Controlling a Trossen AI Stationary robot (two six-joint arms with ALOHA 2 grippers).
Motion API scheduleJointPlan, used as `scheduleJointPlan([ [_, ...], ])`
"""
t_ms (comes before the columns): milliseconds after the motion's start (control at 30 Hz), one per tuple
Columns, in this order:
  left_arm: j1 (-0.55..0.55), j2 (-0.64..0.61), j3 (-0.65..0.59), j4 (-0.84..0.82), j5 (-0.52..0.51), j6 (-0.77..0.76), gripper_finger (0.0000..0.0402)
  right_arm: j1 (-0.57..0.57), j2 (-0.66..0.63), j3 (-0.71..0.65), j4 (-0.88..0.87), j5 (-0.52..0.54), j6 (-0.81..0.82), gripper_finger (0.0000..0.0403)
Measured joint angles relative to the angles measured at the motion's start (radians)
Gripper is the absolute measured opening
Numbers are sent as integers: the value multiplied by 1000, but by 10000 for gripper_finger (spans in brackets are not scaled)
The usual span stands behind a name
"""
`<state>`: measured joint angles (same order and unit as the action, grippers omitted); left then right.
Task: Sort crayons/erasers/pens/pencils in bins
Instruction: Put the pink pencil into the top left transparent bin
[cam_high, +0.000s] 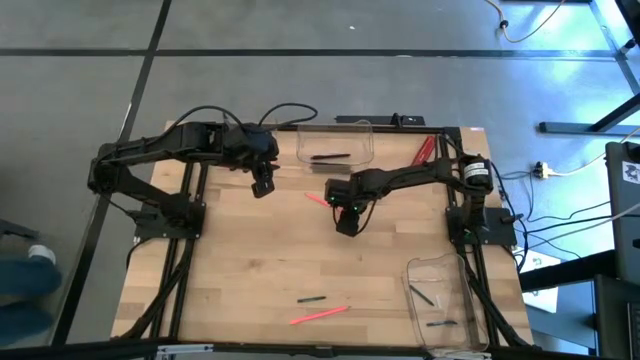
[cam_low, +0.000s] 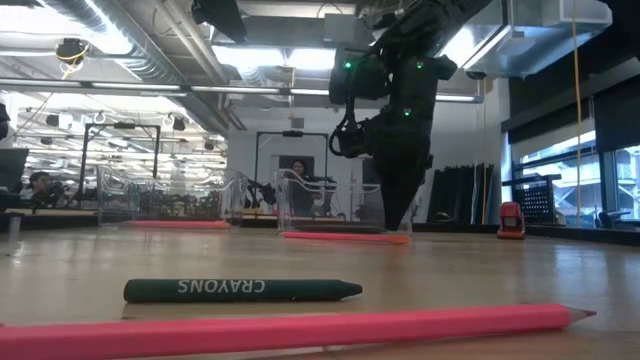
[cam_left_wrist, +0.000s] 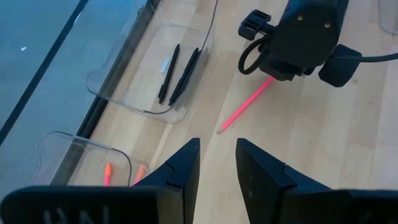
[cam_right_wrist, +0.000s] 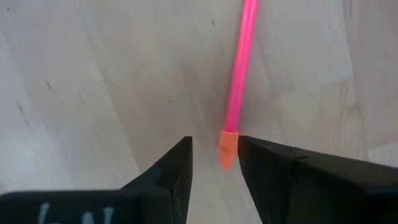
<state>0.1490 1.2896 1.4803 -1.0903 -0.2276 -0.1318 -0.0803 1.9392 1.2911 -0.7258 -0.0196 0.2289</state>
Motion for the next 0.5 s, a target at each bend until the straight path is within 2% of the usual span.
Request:
scheduleJointPlan([
  [500,0,0,0,1,0,0,96,-2,60,4,5,8,-6,131],
])
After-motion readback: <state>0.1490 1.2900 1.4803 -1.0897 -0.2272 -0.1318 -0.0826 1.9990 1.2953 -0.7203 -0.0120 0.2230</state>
